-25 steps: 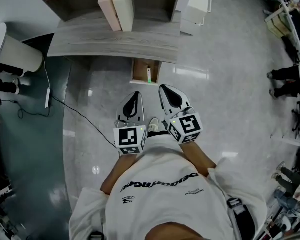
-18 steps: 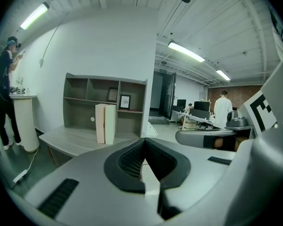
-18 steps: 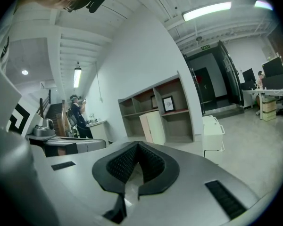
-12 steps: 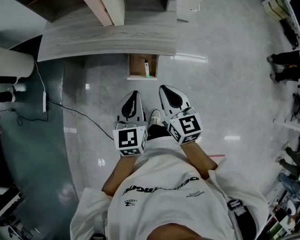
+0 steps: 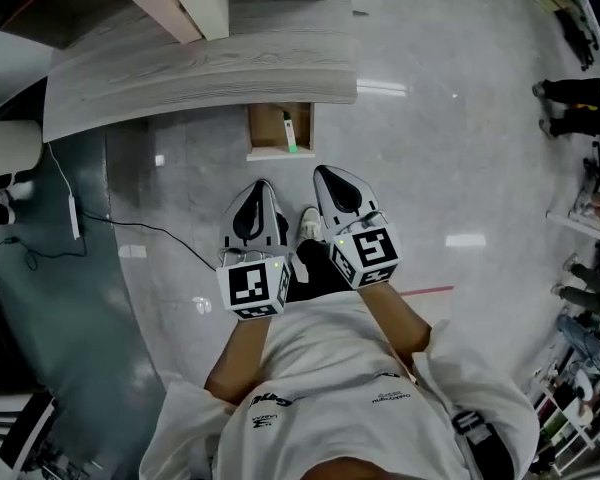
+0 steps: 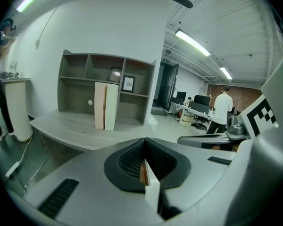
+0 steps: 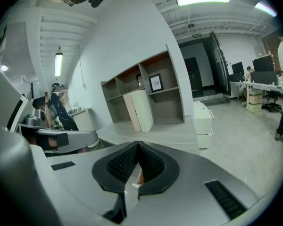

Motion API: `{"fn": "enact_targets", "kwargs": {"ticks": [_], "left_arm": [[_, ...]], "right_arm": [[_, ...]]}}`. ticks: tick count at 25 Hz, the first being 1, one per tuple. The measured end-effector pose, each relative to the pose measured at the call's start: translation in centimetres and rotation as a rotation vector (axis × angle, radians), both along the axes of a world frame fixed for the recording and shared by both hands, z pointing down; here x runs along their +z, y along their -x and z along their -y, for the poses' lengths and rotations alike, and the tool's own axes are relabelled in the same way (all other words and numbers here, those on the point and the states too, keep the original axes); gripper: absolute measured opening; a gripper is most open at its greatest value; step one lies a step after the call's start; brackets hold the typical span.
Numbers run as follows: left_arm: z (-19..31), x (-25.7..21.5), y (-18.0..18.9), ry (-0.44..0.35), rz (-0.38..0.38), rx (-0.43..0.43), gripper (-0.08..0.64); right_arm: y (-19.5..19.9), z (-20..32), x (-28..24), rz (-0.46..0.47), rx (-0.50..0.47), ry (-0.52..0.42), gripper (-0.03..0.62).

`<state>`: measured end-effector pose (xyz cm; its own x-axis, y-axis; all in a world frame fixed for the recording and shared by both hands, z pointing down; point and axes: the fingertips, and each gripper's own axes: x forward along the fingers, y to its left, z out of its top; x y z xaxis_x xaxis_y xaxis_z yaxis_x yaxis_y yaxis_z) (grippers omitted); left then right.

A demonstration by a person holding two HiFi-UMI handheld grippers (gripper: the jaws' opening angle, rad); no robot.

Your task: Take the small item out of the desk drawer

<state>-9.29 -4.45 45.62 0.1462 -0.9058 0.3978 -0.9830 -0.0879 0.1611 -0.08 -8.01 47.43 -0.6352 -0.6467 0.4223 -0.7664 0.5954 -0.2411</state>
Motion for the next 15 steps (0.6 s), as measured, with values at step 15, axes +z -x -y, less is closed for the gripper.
{"fn": "enact_targets", "kwargs": {"ticks": [15], "left_arm": [[4.7,9.4,3.1,0.111,-0.089,-0.018,0.015]], "right_arm": [[2.6,4.5,10.3,-0.095,0.037,0.104,0.032]]}}
